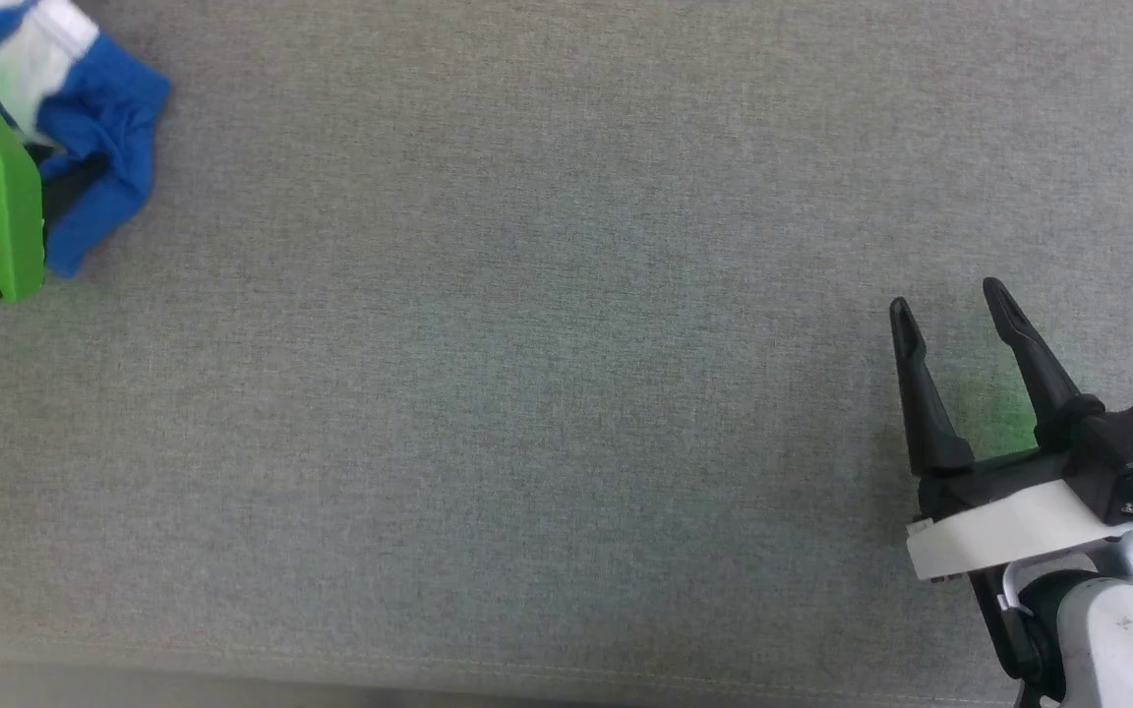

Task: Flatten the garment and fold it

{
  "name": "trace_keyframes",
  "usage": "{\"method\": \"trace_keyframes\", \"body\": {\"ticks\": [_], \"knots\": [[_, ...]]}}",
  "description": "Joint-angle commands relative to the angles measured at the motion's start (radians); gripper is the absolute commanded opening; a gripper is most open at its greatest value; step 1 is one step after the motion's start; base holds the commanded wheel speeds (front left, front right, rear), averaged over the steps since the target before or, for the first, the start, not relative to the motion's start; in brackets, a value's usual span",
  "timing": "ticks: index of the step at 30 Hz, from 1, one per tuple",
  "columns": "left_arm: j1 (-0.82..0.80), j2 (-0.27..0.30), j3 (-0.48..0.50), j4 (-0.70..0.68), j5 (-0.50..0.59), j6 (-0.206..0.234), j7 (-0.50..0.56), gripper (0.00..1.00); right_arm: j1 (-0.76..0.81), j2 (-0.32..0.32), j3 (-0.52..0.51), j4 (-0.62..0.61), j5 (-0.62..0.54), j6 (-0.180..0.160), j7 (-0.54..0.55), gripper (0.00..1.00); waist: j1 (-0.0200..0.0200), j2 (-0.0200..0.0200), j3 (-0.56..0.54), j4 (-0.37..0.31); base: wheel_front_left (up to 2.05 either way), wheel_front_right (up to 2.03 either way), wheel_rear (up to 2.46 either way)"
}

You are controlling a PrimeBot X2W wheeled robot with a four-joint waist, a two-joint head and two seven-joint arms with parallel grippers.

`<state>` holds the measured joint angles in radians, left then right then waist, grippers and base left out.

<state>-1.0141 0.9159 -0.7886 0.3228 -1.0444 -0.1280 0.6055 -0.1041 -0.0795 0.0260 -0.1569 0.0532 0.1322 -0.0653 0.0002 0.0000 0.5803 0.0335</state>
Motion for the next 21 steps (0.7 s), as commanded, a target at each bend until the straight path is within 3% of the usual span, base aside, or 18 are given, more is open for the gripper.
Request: {"method": "trace_keyframes", "body": {"ticks": [1,12,17,21], "knots": [[-0.025,0.011,-0.008,0.002,-0.011,-0.003,-0.014,0.0,-0.019,0.005,-0.001,0.005,-0.008,-0.002,-0.007,1.0,-0.0002,0.0,-0.005,0.003,0.0,0.0,0.0],[-0.129,-0.007,0.014,0.082,0.05,-0.003,-0.303,0.0,-0.008,-0.003,0.003,0.058,0.005,-0.002,-0.008,1.0,-0.0002,0.0,-0.159,0.023,0.0,0.0,0.0],[-0.176,-0.043,0.024,0.082,0.121,-0.001,-0.456,0.0,0.011,-0.002,0.004,0.095,0.02,-0.002,-0.007,1.0,-0.0002,0.0,-0.275,0.021,0.0,0.0,0.0],[-0.182,-0.085,0.022,0.046,0.148,0.015,-0.52,0.0,0.02,0.003,0.006,0.112,0.031,-0.002,-0.005,1.0,-0.0002,0.0,-0.343,0.011,0.0,0.0,0.0]]}}
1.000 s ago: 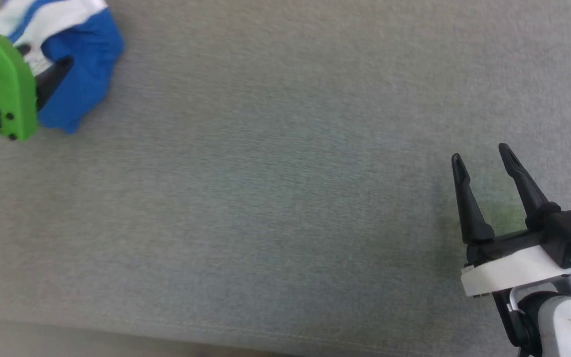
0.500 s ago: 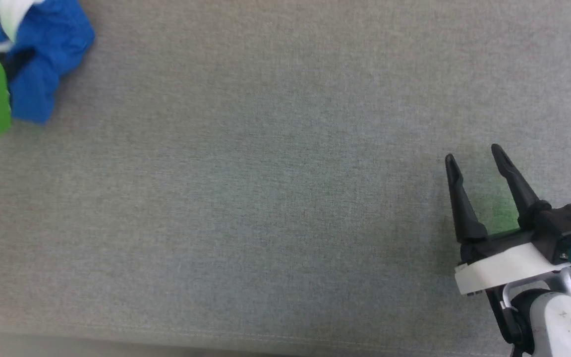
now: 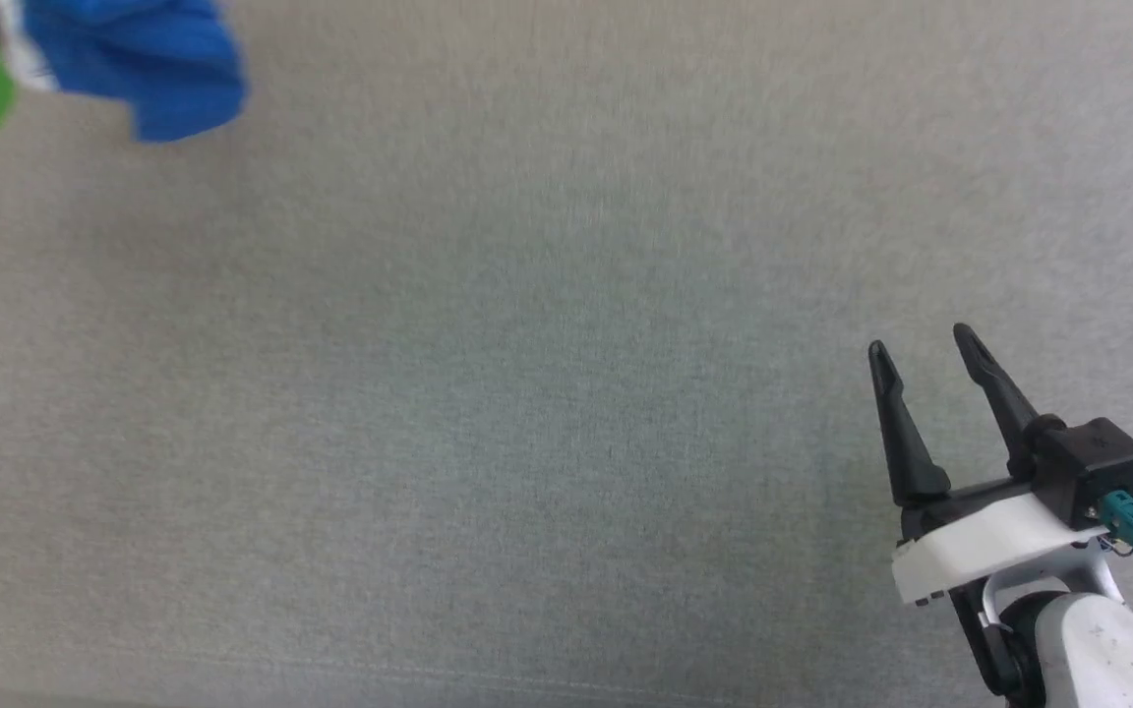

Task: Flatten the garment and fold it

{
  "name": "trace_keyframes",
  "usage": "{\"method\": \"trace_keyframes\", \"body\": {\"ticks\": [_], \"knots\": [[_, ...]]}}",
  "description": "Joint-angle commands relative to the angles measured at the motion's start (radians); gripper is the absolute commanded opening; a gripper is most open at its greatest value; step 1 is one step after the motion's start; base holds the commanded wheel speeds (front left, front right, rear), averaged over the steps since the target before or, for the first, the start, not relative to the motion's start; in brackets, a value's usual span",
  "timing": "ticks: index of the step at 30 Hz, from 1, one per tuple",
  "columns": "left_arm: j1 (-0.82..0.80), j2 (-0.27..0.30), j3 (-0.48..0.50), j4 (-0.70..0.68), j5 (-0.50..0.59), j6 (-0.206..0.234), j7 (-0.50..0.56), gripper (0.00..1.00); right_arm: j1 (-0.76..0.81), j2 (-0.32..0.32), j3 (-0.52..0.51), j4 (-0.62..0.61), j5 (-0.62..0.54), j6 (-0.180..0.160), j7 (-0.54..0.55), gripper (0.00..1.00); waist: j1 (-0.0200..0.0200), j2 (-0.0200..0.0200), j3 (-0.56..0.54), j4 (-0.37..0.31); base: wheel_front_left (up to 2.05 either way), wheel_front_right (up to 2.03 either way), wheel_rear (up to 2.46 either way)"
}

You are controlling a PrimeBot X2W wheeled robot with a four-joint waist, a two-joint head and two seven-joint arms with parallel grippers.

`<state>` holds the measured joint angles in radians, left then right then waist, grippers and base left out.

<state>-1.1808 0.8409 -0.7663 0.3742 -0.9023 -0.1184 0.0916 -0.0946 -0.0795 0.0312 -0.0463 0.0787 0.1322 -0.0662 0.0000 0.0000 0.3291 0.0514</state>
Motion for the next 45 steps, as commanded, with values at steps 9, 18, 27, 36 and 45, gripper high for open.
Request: {"method": "trace_keyframes", "body": {"ticks": [9,18,27,36,45], "knots": [[0.052,-0.131,-0.043,-0.146,0.009,0.086,-0.034,0.0,0.023,0.01,0.005,0.017,0.017,-0.002,-0.002,1.0,0.0,0.0,-0.174,-0.069,0.0,0.0,0.0],[0.159,-0.288,-0.202,-0.23,0.076,0.155,0.006,0.0,0.005,0.023,-0.006,0.031,0.017,-0.002,-0.019,1.0,0.0,0.0,-0.139,-0.195,0.0,0.0,0.0],[0.29,-0.44,-0.363,-0.19,0.134,0.188,0.005,1.0,-0.02,0.029,-0.018,0.064,0.011,-0.002,-0.065,1.0,0.0,0.0,-0.071,-0.307,0.0,0.0,0.0],[0.349,-0.456,-0.35,-0.179,0.124,0.215,-0.077,1.0,-0.019,0.029,-0.019,0.1,0.015,-0.002,-0.08,1.0,0.0,0.0,-0.117,-0.287,0.0,0.0,0.0],[0.402,-0.359,-0.216,-0.179,0.077,0.31,-0.195,1.0,0.026,0.025,-0.028,0.094,-0.005,-0.002,-0.043,1.0,0.0,0.0,-0.234,-0.18,0.0,0.0,0.0]]}}
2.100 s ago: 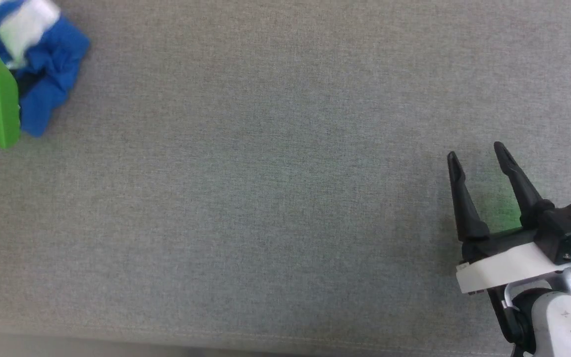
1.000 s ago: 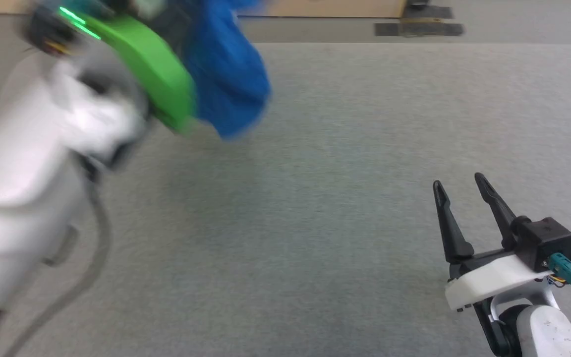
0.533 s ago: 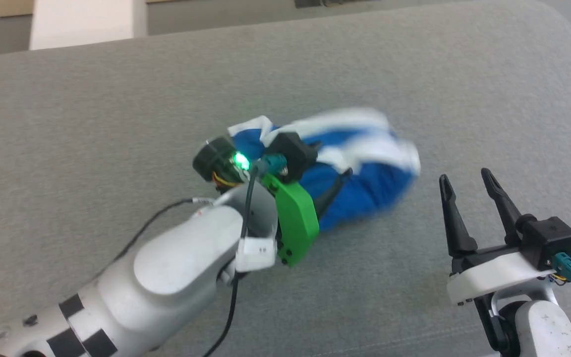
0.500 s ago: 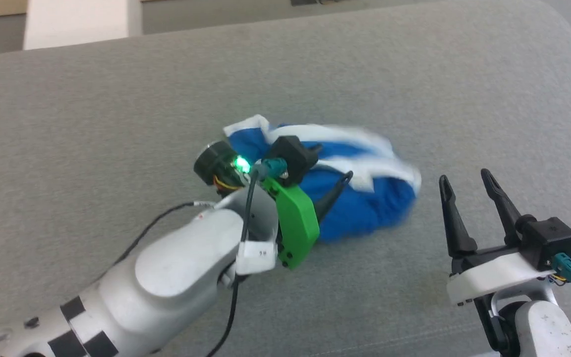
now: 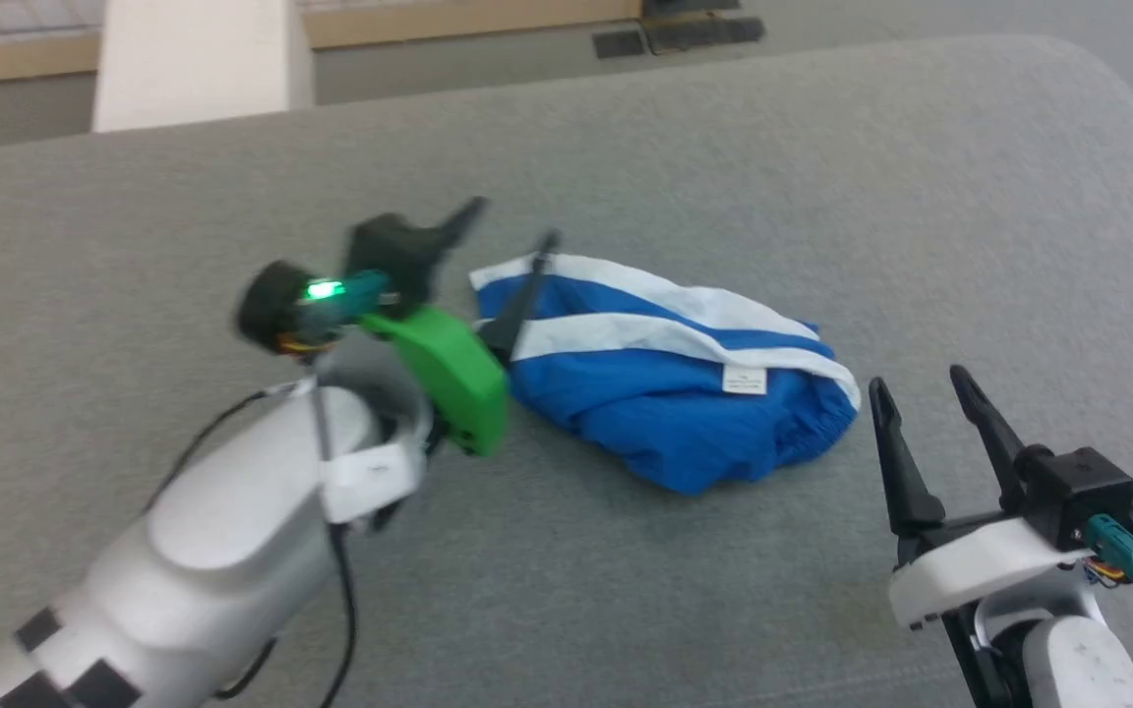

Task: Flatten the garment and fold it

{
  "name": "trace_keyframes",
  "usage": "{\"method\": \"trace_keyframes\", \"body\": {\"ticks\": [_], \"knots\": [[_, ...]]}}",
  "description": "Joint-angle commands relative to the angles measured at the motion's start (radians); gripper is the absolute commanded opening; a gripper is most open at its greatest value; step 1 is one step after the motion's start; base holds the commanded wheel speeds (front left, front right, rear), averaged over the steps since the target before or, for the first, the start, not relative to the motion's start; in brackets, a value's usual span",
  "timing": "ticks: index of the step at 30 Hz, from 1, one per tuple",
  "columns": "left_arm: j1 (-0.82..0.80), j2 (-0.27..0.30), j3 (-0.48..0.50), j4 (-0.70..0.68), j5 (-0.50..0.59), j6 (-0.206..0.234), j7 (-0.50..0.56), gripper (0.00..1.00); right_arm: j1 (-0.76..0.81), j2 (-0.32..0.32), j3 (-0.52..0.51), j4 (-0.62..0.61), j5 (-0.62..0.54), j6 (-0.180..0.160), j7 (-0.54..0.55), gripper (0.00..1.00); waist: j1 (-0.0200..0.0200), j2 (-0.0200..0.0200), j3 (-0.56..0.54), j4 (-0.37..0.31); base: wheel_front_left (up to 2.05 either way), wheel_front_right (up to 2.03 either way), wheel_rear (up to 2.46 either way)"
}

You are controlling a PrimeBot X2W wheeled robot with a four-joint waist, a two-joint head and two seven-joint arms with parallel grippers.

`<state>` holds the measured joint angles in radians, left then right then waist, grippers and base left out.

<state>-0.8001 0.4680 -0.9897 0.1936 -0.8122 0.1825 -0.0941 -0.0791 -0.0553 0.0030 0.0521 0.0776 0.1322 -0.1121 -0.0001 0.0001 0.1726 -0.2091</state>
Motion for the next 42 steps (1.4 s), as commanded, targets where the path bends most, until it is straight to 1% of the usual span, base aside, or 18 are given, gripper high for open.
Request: {"method": "trace_keyframes", "body": {"ticks": [1,4,10,13,15,18,20,22,24,27,33,36,38,40,42], "knots": [[0.033,0.026,0.022,0.0,-0.019,0.023,-0.022,1.0,0.016,-0.002,-0.002,-0.007,-0.003,-0.002,0.008,1.0,0.0001,-0.0001,-0.088,0.092,0.0,0.0,0.0],[0.088,0.078,0.071,-0.014,-0.039,0.074,-0.066,1.0,0.039,-0.012,-0.006,-0.022,0.004,-0.002,0.024,1.0,0.0001,-0.0001,-0.115,0.128,0.0,0.0,0.0],[0.243,0.172,0.124,-0.08,-0.061,0.159,-0.129,1.0,0.076,-0.026,-0.01,-0.053,0.018,-0.002,0.055,1.0,0.0001,-0.0001,-0.143,0.181,0.0,0.0,0.0],[0.336,0.195,0.138,-0.127,-0.061,0.202,-0.149,1.0,0.09,-0.029,-0.016,-0.065,0.024,-0.002,0.066,1.0,0.0001,-0.0001,-0.148,0.2,0.0,0.0,0.0],[0.387,0.203,0.134,-0.153,-0.043,0.225,-0.156,1.0,0.099,-0.03,-0.019,-0.07,0.025,-0.002,0.072,1.0,0.0001,-0.0001,-0.151,0.209,0.0,0.0,0.0],[0.445,0.2,0.139,-0.188,-0.018,0.264,-0.163,1.0,0.109,-0.03,-0.022,-0.074,0.027,-0.002,0.08,1.0,0.0001,-0.0001,-0.153,0.217,0.0,0.0,0.0],[0.472,0.19,0.156,-0.213,0.008,0.289,-0.166,1.0,0.114,-0.03,-0.022,-0.076,0.027,-0.002,0.084,1.0,0.0001,-0.0001,-0.155,0.222,0.0,0.0,0.0],[0.494,0.173,0.195,-0.248,0.042,0.31,-0.167,1.0,0.119,-0.03,-0.022,-0.077,0.027,-0.002,0.087,1.0,0.0001,-0.0001,-0.155,0.224,0.0,0.0,0.0],[0.518,0.156,0.226,-0.279,0.077,0.308,-0.167,1.0,0.122,-0.029,-0.021,-0.078,0.027,-0.002,0.089,1.0,0.0001,-0.0001,-0.154,0.226,0.0,0.0,0.0],[0.54,0.15,0.233,-0.289,0.119,0.283,-0.167,1.0,0.124,-0.027,-0.018,-0.076,0.027,-0.002,0.093,1.0,0.0001,-0.0001,-0.153,0.23,0.0,0.0,0.0],[0.556,0.132,0.26,-0.276,0.141,0.248,-0.168,1.0,0.124,-0.028,-0.02,-0.078,0.029,-0.002,0.102,1.0,0.0001,-0.0001,-0.144,0.237,0.0,0.0,0.0],[0.555,0.126,0.263,-0.271,0.144,0.231,-0.168,1.0,0.114,-0.044,-0.01,-0.083,0.036,-0.002,0.125,1.0,0.0001,-0.0001,-0.129,0.249,0.0,0.0,0.0],[0.549,0.119,0.262,-0.268,0.146,0.221,-0.168,1.0,0.098,-0.064,0.005,-0.09,0.053,-0.002,0.168,1.0,0.0001,-0.0001,-0.112,0.265,0.0,0.0,0.0],[0.539,0.11,0.26,-0.265,0.15,0.212,-0.168,1.0,0.069,-0.099,0.023,-0.099,0.074,-0.002,0.23,1.0,0.0001,-0.0001,-0.091,0.285,0.0,0.0,0.0],[0.529,0.1,0.258,-0.26,0.153,0.204,-0.168,1.0,0.029,-0.145,0.05,-0.105,0.104,-0.002,0.318,1.0,0.0001,-0.0001,-0.067,0.305,0.0,0.0,0.0]]}}
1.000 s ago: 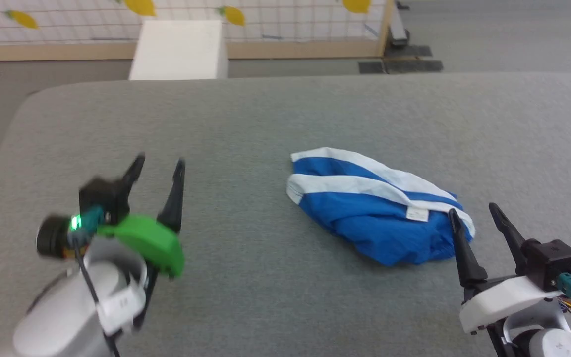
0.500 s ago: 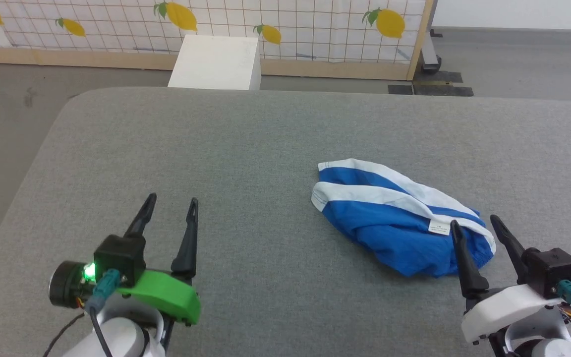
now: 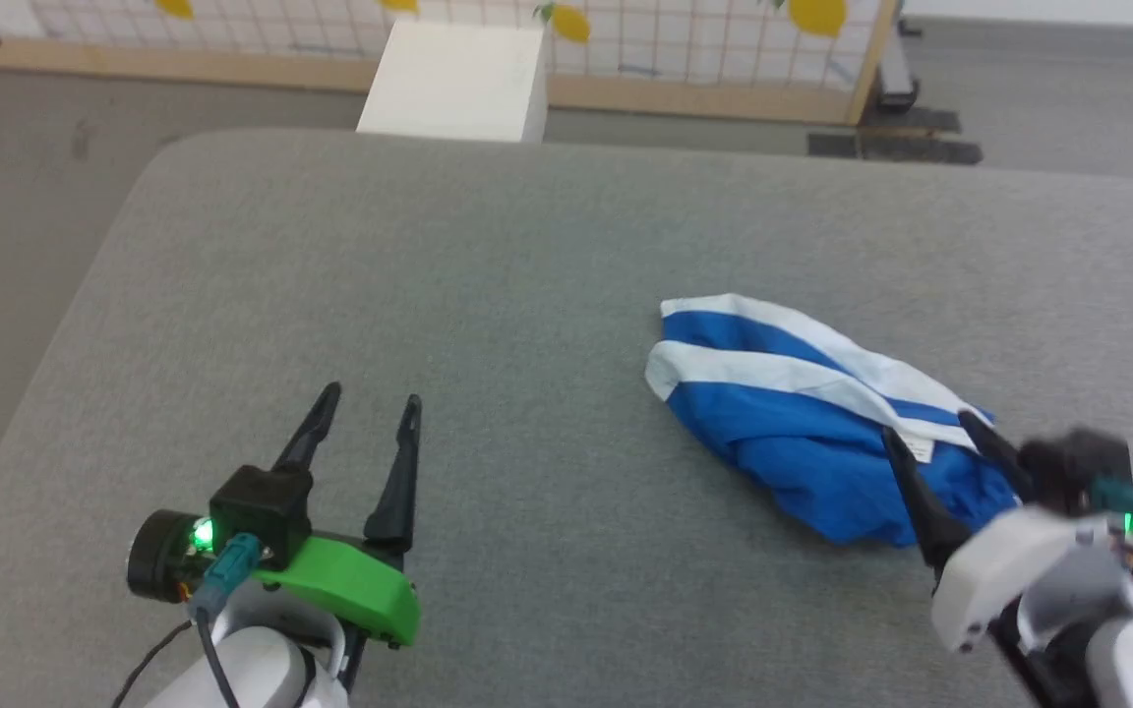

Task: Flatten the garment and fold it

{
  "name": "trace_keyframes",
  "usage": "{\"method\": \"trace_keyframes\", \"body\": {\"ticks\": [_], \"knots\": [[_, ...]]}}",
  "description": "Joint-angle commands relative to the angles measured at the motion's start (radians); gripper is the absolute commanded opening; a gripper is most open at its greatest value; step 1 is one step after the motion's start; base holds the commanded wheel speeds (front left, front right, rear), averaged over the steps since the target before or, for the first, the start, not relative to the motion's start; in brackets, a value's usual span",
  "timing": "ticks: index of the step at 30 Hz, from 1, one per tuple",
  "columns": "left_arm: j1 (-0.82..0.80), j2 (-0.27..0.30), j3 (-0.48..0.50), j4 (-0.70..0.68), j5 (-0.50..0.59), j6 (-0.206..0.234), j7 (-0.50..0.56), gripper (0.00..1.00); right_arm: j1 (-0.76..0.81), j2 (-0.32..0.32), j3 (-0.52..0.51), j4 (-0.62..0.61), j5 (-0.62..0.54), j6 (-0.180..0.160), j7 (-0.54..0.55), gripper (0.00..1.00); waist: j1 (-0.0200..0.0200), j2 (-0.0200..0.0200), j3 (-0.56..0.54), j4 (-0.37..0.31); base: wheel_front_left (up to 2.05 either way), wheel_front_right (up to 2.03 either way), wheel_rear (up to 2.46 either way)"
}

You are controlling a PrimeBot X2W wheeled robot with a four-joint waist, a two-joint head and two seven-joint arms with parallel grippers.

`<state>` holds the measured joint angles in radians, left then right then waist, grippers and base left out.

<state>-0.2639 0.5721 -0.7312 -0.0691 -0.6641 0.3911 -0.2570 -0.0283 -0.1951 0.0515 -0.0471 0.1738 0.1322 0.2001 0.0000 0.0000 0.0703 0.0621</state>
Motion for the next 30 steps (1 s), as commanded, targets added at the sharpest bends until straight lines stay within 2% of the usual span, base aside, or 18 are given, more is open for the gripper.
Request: {"method": "trace_keyframes", "body": {"ticks": [1,7,10,14,22,24,30], "knots": [[-0.013,-0.01,0.0,0.005,0.007,-0.007,-0.005,1.0,-0.049,-0.031,0.016,-0.008,0.029,-0.002,0.06,1.0,0.0,0.0,0.047,0.045,0.0,0.0,0.0],[-0.029,-0.045,0.002,0.023,0.02,-0.023,-0.005,1.0,-0.19,-0.188,0.069,0.06,0.146,-0.002,0.391,1.0,0.0,0.0,0.098,0.103,0.0,0.0,0.0],[-0.035,-0.062,0.004,0.034,0.029,-0.036,-0.005,1.0,-0.244,-0.264,0.11,0.097,0.21,-0.002,0.507,1.0,0.0,0.0,0.116,0.132,0.0,0.0,0.0],[-0.045,-0.083,0.015,0.046,0.04,-0.048,-0.005,1.0,-0.295,-0.334,0.164,0.123,0.264,-0.002,0.566,1.0,0.0,0.0,0.138,0.161,0.0,0.0,0.0],[-0.06,-0.117,0.033,0.063,0.064,-0.072,-0.005,1.0,-0.361,-0.407,0.284,0.197,0.295,-0.002,0.543,1.0,0.0,0.0,0.176,0.196,0.0,0.0,0.0],[-0.06,-0.124,0.038,0.069,0.069,-0.076,-0.005,1.0,-0.369,-0.413,0.308,0.212,0.307,-0.002,0.537,0.0,0.0,0.0,0.178,0.199,0.0,0.0,0.0],[-0.048,-0.142,0.047,0.093,0.076,-0.087,-0.005,1.0,-0.393,-0.423,0.329,0.215,0.31,-0.002,0.479,0.0,0.0,0.0,0.147,0.193,0.0,0.0,0.0]]}}
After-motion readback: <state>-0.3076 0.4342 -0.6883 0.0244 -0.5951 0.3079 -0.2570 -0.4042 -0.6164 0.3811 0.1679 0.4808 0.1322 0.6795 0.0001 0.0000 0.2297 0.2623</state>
